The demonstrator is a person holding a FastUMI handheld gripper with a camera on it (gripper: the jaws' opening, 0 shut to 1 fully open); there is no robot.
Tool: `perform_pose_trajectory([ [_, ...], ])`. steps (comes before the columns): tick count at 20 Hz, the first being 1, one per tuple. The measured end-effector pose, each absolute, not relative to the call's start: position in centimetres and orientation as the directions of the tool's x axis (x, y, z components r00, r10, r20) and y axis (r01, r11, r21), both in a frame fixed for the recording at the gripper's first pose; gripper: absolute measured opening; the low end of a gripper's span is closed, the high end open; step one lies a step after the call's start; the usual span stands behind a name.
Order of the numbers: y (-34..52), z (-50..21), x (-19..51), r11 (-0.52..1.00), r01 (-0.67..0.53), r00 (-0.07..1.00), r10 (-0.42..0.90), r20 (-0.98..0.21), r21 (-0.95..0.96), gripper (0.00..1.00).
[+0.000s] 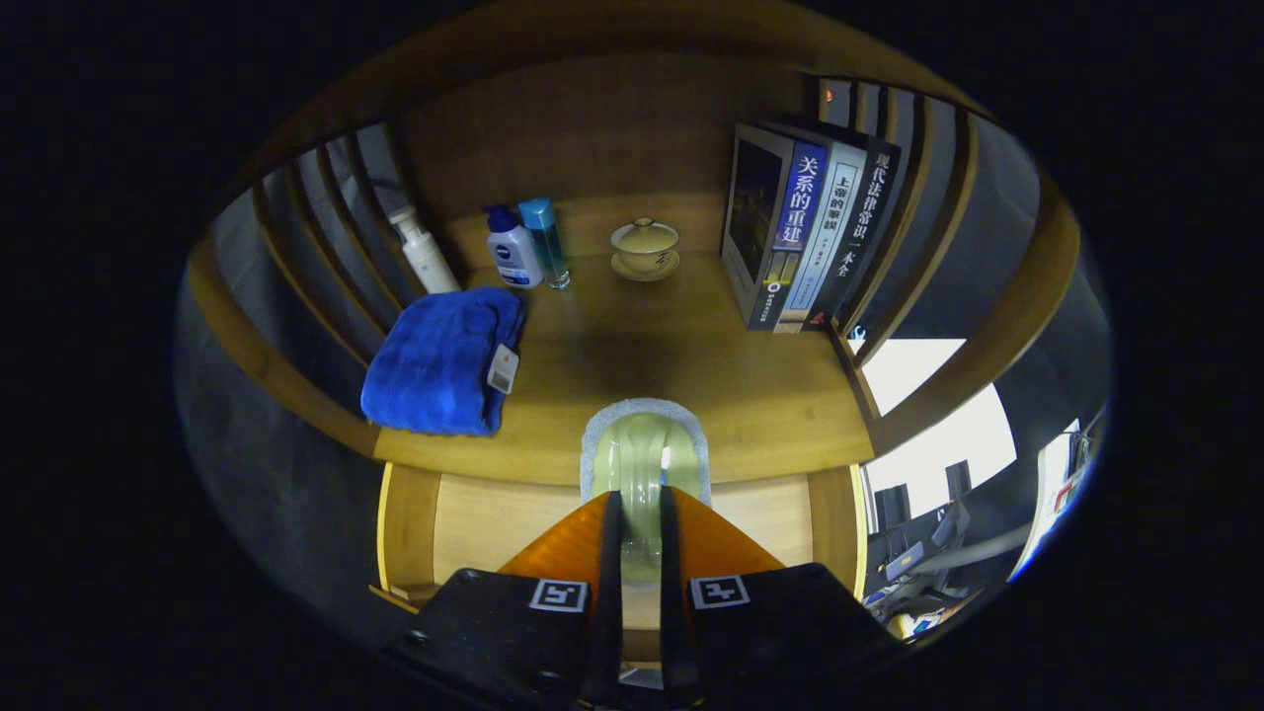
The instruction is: Pull open the drawer, take out the items inside it, and place them on the countertop above the cabinet.
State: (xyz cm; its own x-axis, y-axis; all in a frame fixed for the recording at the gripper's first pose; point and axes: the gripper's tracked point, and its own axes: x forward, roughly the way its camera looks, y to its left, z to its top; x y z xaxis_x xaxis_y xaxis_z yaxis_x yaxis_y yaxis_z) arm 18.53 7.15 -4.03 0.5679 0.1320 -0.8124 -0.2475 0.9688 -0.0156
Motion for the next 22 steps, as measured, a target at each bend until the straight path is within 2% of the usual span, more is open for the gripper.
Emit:
perform_pose_trajectory([
  [13, 10.7, -6.2, 30.2, 0.982, -0.187, 0.574, 0.096, -0.813, -0.017, 0.25],
  [18, 11.2, -5.8, 30.8, 0.982, -0.188, 0.618, 0.126, -0.776, 0.010, 0.54],
  [22, 11.1, -3.9, 30.9, 0.985, -0.169, 0.737, 0.143, -0.661, 0.024, 0.78],
])
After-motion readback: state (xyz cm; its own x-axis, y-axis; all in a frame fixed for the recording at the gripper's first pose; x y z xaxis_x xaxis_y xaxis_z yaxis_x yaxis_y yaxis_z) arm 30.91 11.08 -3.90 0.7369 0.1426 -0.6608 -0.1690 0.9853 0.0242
